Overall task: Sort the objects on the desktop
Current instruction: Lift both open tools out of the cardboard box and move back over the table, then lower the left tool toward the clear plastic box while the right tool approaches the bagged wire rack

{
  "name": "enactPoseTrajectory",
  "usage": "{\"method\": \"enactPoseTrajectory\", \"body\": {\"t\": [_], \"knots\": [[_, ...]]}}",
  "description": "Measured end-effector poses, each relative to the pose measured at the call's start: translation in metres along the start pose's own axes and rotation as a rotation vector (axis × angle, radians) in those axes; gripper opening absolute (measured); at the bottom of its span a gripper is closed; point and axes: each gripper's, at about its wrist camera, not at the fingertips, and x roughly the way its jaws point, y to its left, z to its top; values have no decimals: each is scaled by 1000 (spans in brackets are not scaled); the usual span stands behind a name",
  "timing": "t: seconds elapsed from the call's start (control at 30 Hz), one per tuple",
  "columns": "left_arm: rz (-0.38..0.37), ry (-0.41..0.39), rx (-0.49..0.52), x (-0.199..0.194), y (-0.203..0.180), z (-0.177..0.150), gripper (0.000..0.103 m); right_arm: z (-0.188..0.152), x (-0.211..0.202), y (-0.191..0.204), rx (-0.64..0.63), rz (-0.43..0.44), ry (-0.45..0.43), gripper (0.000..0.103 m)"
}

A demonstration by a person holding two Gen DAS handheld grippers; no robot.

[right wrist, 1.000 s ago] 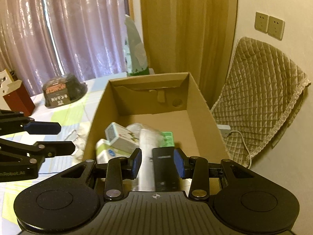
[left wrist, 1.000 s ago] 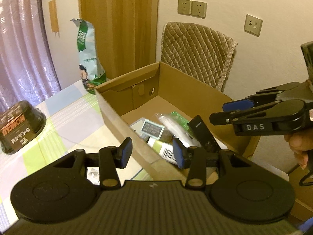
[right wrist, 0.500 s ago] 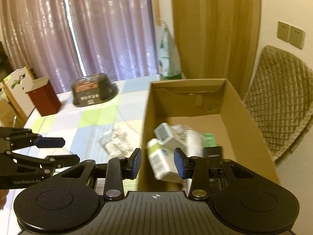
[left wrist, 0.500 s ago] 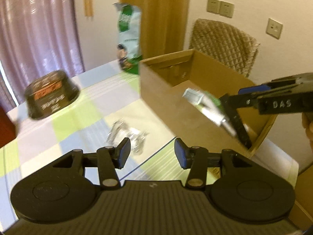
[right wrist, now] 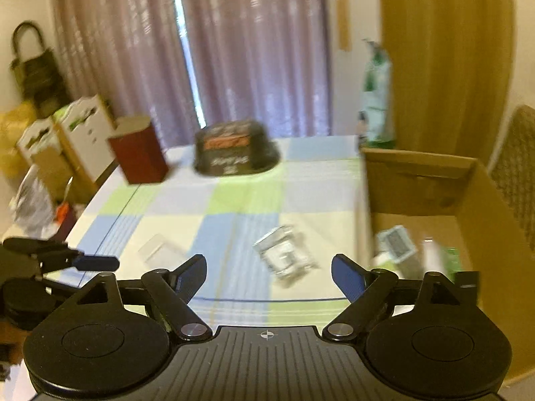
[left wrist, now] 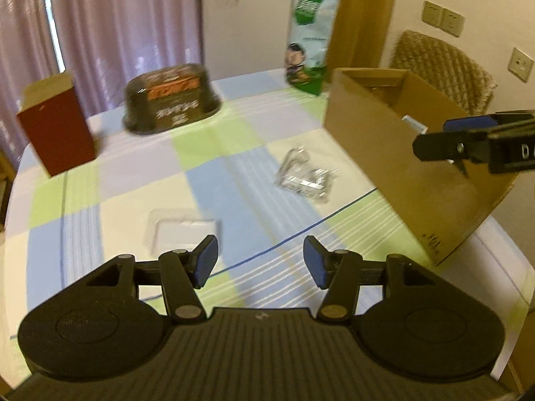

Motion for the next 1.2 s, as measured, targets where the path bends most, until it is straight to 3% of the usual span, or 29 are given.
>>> {"method": "enactPoseTrajectory", "body": {"t": [0.33, 0.53, 0.77, 0.97, 1.2], "knots": [[55, 15, -53, -1, 31, -15, 62, -12, 47, 30, -98, 30, 103, 85], [68, 18, -64, 8, 38, -17, 76, -7, 72, 27, -159, 19, 154, 85], [66, 24, -82, 22, 47, -16, 82, -1, 101, 17, -169, -26, 205, 85], [61, 32, -109, 33, 57, -15, 82, -4, 128, 6, -18, -84, 225, 85], [66, 41, -135, 42, 74, -14, 82, -9, 159, -4, 231, -203, 159, 87]]}}
